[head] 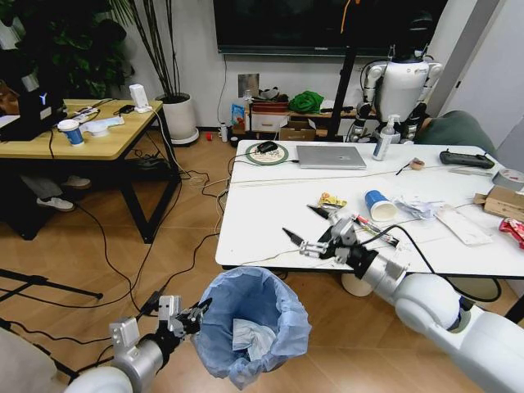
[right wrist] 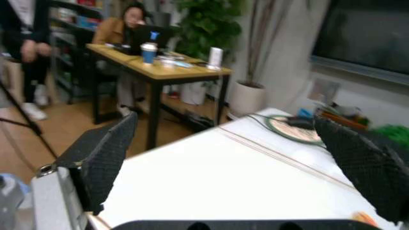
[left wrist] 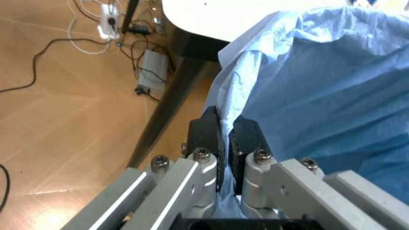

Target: Pick up the trash bin and place the trash from the table into it.

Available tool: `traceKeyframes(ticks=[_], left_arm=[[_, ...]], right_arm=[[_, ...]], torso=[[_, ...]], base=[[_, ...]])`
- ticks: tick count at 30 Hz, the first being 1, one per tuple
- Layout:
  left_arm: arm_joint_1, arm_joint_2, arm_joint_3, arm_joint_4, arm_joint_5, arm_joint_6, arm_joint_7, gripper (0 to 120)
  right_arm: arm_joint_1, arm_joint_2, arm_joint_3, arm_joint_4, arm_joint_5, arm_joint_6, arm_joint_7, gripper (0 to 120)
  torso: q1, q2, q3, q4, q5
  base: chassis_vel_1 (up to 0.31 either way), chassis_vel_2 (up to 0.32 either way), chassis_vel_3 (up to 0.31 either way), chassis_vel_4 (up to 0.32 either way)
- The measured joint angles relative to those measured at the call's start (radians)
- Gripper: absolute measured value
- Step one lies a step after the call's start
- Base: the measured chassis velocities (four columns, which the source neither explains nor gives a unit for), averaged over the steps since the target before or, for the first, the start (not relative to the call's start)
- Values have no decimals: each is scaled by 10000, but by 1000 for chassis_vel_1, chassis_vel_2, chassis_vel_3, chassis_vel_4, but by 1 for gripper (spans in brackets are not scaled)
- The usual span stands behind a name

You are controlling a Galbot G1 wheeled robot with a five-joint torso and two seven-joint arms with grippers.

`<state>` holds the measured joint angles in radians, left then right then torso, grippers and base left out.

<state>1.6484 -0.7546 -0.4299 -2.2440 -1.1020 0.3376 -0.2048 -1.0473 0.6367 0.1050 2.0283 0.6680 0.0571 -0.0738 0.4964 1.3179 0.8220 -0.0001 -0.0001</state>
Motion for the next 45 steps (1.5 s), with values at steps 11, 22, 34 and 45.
traceKeyframes(ticks=[11, 22, 34, 45], left_arm=[[-1639, 1423, 1144, 254, -1099, 310, -209, 0], [-1495, 1696, 1582, 219, -764, 414, -65, 0], [-1847, 1704, 1805, 201, -825, 457, -138, 0], [-2117, 1596, 2062, 495, -870, 495, -103, 0]], right_arm=[[-2350, 394, 2019, -164, -483, -130, 909, 100], [-3203, 1279, 2772, -150, 331, -1777, 2691, 100], [-1711, 1511, 1791, -1572, 1482, -2586, 2949, 100], [-262, 1813, 924, -2890, 1563, -2673, 2486, 100]], torso=[[0, 0, 0, -3, 2], [-2, 0, -2, -1, -2], [-1, -2, -1, -3, -2], [-1, -2, 0, 2, 1]], base=[[0, 0, 0, 0], [0, 0, 0, 0], [0, 0, 0, 0], [0, 0, 0, 0]])
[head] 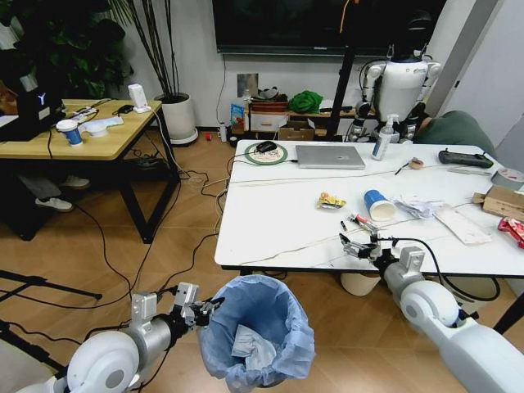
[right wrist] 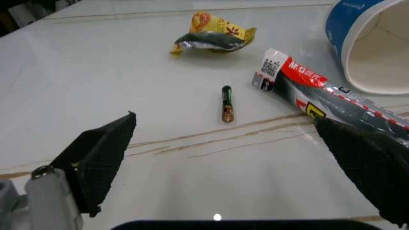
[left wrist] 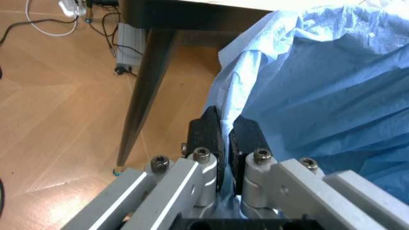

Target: Pick up the trash bin and place the trash from the table into it.

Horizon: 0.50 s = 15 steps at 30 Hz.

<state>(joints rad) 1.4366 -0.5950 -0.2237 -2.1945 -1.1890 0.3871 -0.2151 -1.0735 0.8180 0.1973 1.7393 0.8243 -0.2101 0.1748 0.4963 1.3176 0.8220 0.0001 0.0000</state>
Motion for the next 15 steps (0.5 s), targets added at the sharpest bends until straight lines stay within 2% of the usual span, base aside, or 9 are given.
traceKeyframes(ticks=[12, 15], left_arm=[[-90, 34, 121, 70, -8, 2, 1, 0], [-85, 74, 91, 37, -32, 2, 1, 0]], right_arm=[[1402, 495, -1078, -1728, -64, 68, -422, 97], [1476, 520, -1020, -2051, -196, 140, -593, 88]], torso=[[0, 1, 0, 0, 0], [-1, 4, -2, -1, -4]], base=[[0, 0, 0, 0], [0, 0, 0, 0]])
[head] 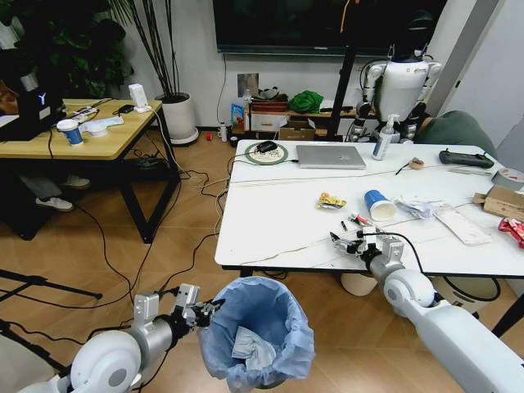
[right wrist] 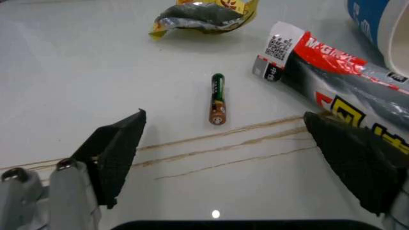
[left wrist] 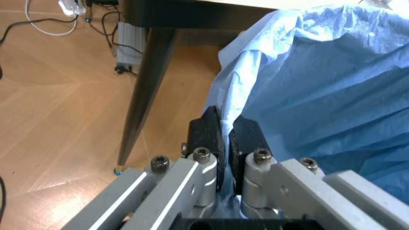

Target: Pick up the trash bin and place the trash from the table into it.

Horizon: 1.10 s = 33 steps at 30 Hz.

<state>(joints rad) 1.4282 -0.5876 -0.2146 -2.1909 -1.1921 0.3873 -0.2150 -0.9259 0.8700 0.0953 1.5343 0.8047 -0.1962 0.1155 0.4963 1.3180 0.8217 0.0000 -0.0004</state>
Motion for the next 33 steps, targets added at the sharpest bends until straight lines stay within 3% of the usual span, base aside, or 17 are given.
traceKeyframes(ticks=[6, 8, 13, 17, 20, 24, 33], left_arm=[[23, -51, 4, -2, -1, 0, 0, 0], [24, -57, 5, -2, -1, 0, -5, 0], [18, -76, -16, 0, -13, -1, -21, 0], [19, -116, -26, 19, -17, -2, -37, 0], [23, -120, -36, 25, -17, -2, -38, 0], [34, -137, -51, 36, -15, -4, -42, 0], [-42, -278, 25, 73, -6, -4, -84, 0]], right_arm=[[56, 32, 50, -197, -68, 24, -84, 74], [141, 79, -4, -296, -135, 26, -86, 59], [275, 105, -176, -317, -185, -7, -44, 46], [426, 136, -450, -299, -206, -70, 25, 26], [433, 145, -505, -297, -234, -72, 41, 21], [336, 89, -535, -225, -300, -72, 44, 4], [10, -272, -283, 480, -18, -110, -109, 1]], torso=[[0, 1, -1, -2, -2], [0, 1, -1, -3, -2], [0, 1, -1, -2, -1], [0, 1, 0, 0, 2], [0, 1, 0, 0, 2], [-1, 1, 0, 1, 4], [3, -6, 8, -2, 16]], base=[[0, 0, 0, 0], [0, 0, 0, 0], [0, 0, 0, 0], [0, 0, 0, 0], [0, 0, 0, 0], [0, 0, 0, 0], [0, 0, 0, 0]])
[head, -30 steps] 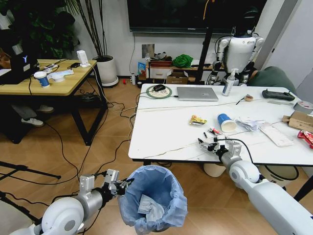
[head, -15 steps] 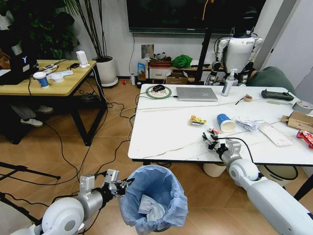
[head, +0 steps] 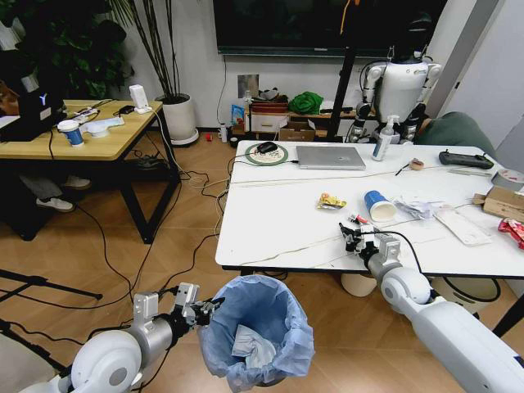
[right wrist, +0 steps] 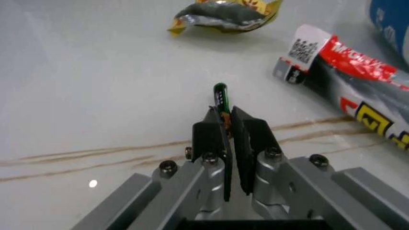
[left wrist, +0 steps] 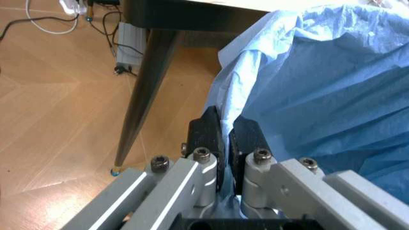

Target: Pick up the trash bin and place the trash from the table into it.

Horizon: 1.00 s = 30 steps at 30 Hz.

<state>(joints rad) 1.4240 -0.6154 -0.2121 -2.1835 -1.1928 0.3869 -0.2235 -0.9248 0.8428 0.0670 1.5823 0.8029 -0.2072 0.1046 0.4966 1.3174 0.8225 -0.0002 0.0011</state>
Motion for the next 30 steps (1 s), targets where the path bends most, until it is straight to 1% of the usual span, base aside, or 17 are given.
traceKeyframes(ticks=[2, 3, 4, 5, 7, 8, 10, 12, 14, 16, 19, 22, 25, 30], left_arm=[[-19, -18, 21, 0, -8, 0, -17, 0], [-22, -33, 22, -2, -11, 0, -23, 0], [-23, -42, 20, -4, -12, 0, -24, 0], [-22, -77, 6, -6, -18, 0, -28, 0], [-38, -103, -6, -9, -23, 2, -35, 0], [-38, -103, -6, -9, -23, 2, -35, 0], [-68, -118, -1, -9, -37, 10, -47, 0], [-105, -127, 10, -16, -75, 23, -63, 0], [-119, -135, 7, -24, -96, 31, -73, 0], [-118, -136, 3, -26, -100, 33, -73, 0], [-98, -166, -76, -28, -104, 37, -75, 0], [-84, -174, -173, -19, -130, 40, -74, 0], [-107, -179, -204, 0, -152, 42, -75, 0], [-127, -245, -303, 15, -227, 57, -120, 0]], right_arm=[[-214, -226, 94, 629, 211, 64, -183, 1], [-412, -433, 201, 1173, 320, 249, -420, 1], [-505, -525, 228, 1392, 345, 343, -534, 1], [-818, -803, 240, 2079, 371, 721, -997, 1], [-1066, -1013, 208, 2742, 375, 1081, -1516, 1], [-1066, -1013, 208, 2742, 375, 1081, -1516, 1], [-1149, -1094, 60, 3257, 376, 1349, -1856, 1], [-1166, -1188, -250, 3875, 359, 1564, -2158, 1], [-1201, -1376, -592, 4422, 199, 1764, -2468, 1], [-1226, -1464, -715, 4542, 100, 1844, -2573, 1], [-1363, -1806, -1265, 4747, -572, 2375, -3094, 1], [-1387, -2015, -1701, 4828, -1083, 2666, -3392, 1], [-1379, -2094, -1887, 4893, -1233, 2759, -3500, 1], [-1468, -2267, -2128, 4938, -1933, 3098, -3812, 1]], torso=[[2, -2, 2, -2, 7], [2, -1, -1, 2, -7], [1, 0, -2, 3, -12], [0, 0, -3, 0, -12], [-1, 0, -4, -1, -9], [-1, 0, -4, -1, -9], [-2, 1, -5, -1, -13], [-2, 1, -5, 3, -8], [-2, 2, -5, 3, -12], [-2, 3, -5, 3, -13], [-3, 4, -7, 1, -12], [-3, 4, -7, 1, -11], [-3, 4, -6, 2, -11], [-3, 5, -7, 1, -12]], base=[[0, 0, 0, 0], [0, 0, 0, 0], [0, 0, 0, 0], [0, 0, 0, 0], [0, 0, 0, 0], [0, 0, 0, 0], [0, 0, 0, 0], [0, 0, 0, 0], [0, 0, 0, 0], [0, 0, 0, 0], [0, 0, 0, 0], [0, 0, 0, 0], [0, 0, 0, 0], [0, 0, 0, 0]])
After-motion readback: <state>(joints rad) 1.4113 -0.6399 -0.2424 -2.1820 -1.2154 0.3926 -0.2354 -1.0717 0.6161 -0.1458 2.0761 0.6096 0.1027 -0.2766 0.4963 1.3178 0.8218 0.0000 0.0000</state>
